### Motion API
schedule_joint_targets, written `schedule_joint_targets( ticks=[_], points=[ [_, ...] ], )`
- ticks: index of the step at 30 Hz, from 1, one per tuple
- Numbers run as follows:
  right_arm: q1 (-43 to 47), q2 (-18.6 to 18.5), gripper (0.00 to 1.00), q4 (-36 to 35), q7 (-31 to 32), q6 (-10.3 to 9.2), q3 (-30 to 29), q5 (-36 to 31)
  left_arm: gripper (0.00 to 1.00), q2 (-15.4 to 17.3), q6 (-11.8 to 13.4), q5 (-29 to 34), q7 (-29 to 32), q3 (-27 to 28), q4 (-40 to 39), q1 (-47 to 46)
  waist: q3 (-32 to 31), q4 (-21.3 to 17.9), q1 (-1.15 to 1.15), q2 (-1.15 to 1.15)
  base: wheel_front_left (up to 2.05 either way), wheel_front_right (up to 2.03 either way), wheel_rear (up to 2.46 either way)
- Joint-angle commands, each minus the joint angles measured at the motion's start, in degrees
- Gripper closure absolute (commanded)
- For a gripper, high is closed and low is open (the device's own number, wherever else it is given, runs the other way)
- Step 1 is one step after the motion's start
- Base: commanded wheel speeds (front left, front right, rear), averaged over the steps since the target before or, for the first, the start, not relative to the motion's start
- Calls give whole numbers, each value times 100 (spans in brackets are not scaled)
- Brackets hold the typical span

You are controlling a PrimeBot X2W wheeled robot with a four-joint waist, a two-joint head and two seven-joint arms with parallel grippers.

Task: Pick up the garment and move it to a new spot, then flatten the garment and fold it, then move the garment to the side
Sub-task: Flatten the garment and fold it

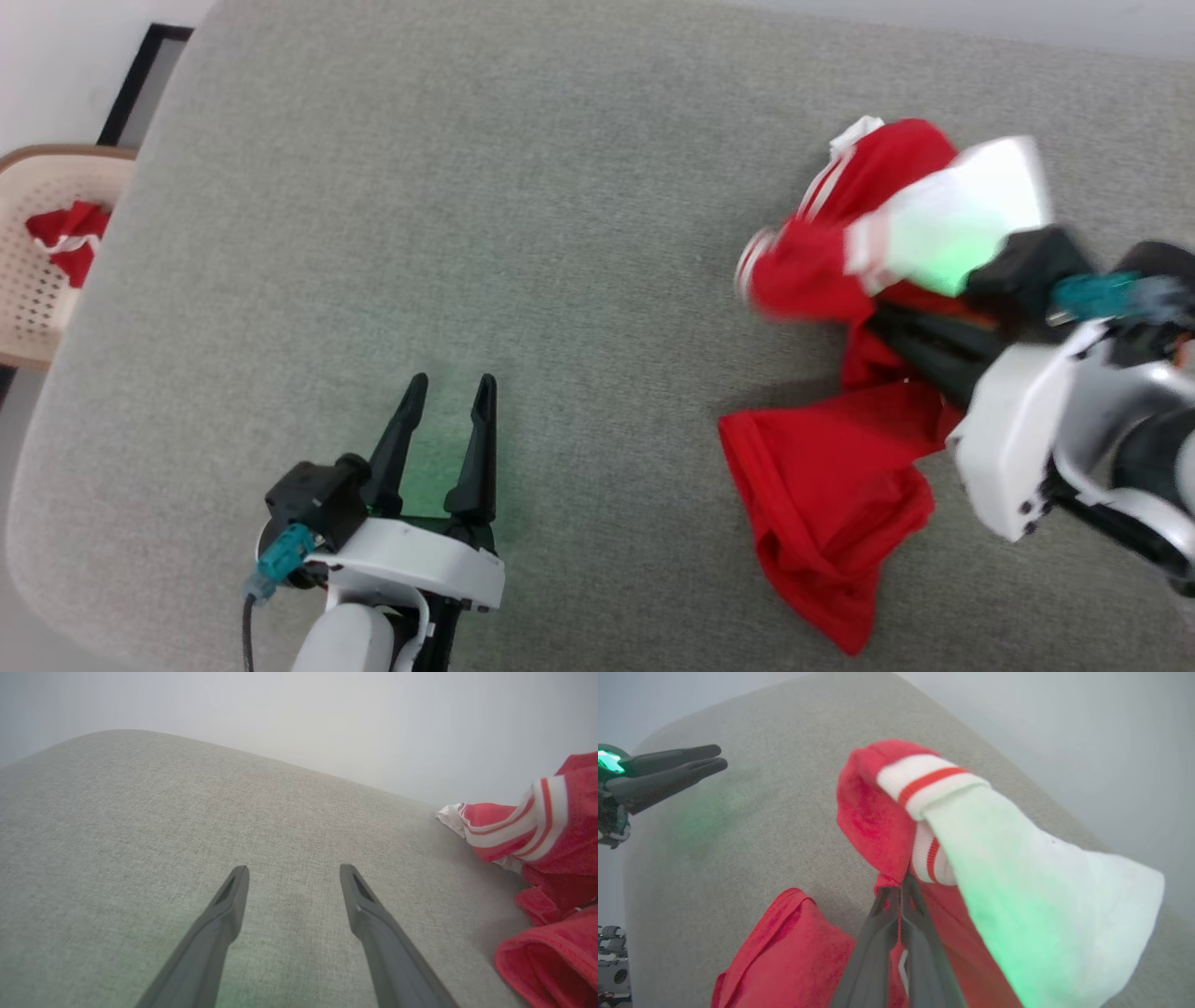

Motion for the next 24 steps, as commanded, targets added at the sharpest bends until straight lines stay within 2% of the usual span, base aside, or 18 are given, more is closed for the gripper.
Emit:
schedule_joint_targets(
  ticks=[1, 7, 10, 11, 12, 13, 14, 19, 24],
  points=[
    [-56, 21, 100, 89, 15, -8, 91, 32, 0, 0, -33, -7, 0, 5, 5, -6, 24, 66, 0, 0, 0, 0, 0],
    [85, -39, 100, 786, -2, -8, 238, -28, 0, 0, -44, -18, 0, 44, 16, 72, 36, 137, 0, 0, 0, 0, 0],
    [132, -55, 100, 899, -72, -8, 334, -25, 0, -1, -44, 1, 0, 94, 7, 95, 36, 85, 0, 0, 0, 0, 0],
    [135, -8, 86, 911, -152, -7, 307, 36, 0, 0, -41, 15, 0, 108, 6, 97, 31, 47, 0, 0, 0, 0, 0],
    [141, 2, 61, 900, -226, -7, 277, 77, 0, -1, -42, 28, 0, 108, 3, 95, 24, 14, 0, 0, 0, 0, 0],
    [160, -17, 5, 851, -291, -8, 278, 123, 0, -1, -40, 47, 0, 116, -3, 96, 12, -25, 0, 0, 0, 0, 0],
    [203, -51, 0, 798, -321, -8, 258, 182, 0, -1, -39, 53, 0, 128, -13, 101, -2, -66, 0, 0, 0, 0, 0],
    [521, -582, 0, 227, -225, -8, -24, 548, 0, -1, -43, 119, 0, 192, -50, 131, -42, -280, 0, 0, 0, 0, 0],
    [1019, -1086, 0, -397, 193, -7, -794, 1243, 0, 0, -51, 144, 0, 202, -104, 123, 56, -419, 0, 0, 0, 0, 0]
  ],
)
